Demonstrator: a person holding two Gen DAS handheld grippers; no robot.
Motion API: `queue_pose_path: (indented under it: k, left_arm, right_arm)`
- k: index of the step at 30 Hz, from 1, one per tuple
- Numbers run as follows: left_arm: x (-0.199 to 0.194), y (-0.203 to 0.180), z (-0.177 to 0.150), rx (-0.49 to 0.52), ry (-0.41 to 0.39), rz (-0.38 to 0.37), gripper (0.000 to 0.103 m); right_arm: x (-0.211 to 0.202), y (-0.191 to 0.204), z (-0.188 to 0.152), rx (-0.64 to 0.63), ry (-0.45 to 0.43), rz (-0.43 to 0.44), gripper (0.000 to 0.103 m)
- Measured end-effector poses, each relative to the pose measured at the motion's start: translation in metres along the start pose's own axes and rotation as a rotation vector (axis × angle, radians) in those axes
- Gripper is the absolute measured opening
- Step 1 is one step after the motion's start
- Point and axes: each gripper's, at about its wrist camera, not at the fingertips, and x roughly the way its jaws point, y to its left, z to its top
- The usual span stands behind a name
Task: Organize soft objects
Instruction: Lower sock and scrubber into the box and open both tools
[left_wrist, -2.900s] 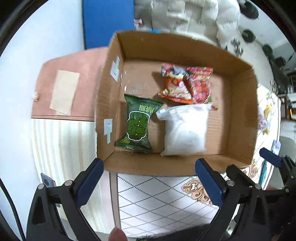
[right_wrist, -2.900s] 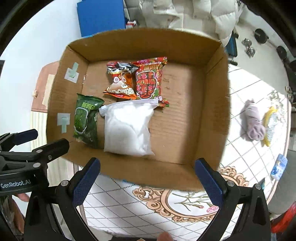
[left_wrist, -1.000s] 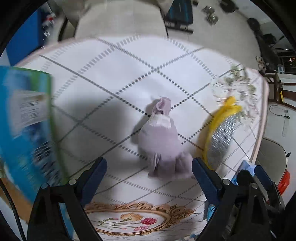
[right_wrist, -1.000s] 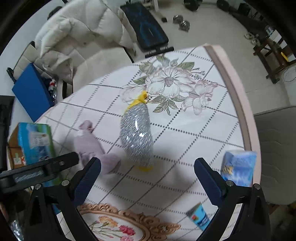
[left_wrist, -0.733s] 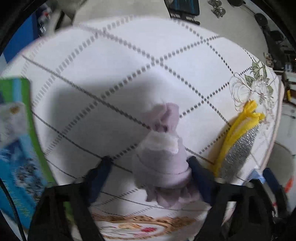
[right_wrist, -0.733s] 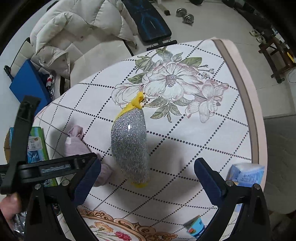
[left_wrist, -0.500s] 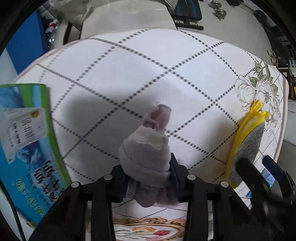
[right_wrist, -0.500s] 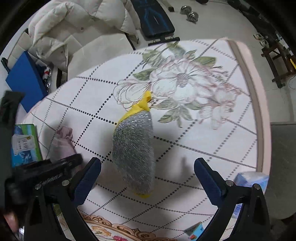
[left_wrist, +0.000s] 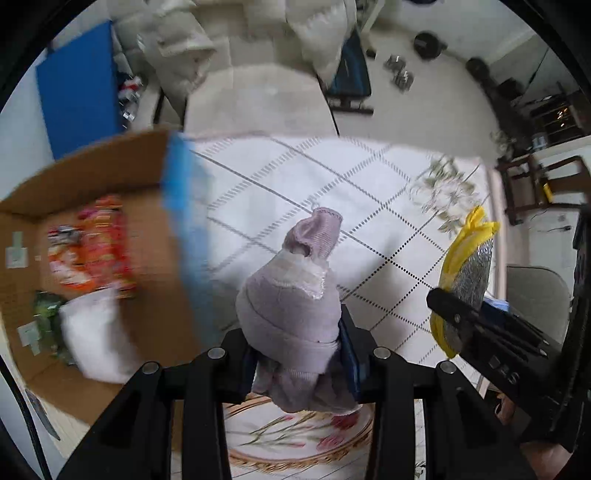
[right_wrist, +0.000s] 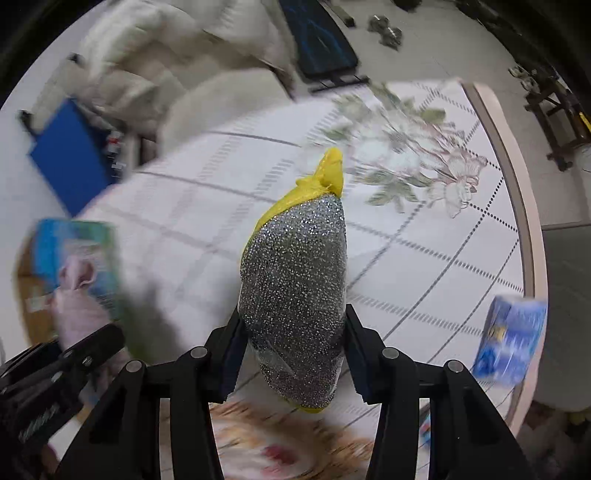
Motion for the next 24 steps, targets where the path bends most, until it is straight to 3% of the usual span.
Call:
queue_pose_path:
  k: [5, 9, 15, 24]
  left_arm:
    - [-0.055, 0.085, -0.010, -0.030, -0.047, 0.055, 0.035]
    - [-0.073, 0.169, -0.008, -0.097, -0.061, 0.157, 0.035]
    - [-0.048, 0.250, 0.018, -0.178, -0.001, 0.180, 0.035]
    - [0.009, 0.301, 0.052, -0.172, 0.122, 0.205, 0.035]
  right_arm:
    - [-0.048, 0.079, -0.030, -0.109, -0.041, 0.140, 0.051]
    - [-0.049, 0.163, -0.041, -0.207, -0.044, 0.195, 0.051]
    - [-0.002, 0.253, -0.034, -0.272, 0.002, 0.123, 0.051]
    - [0.079, 0.300, -0.013, -0.263, 0.074, -0.028, 0.051]
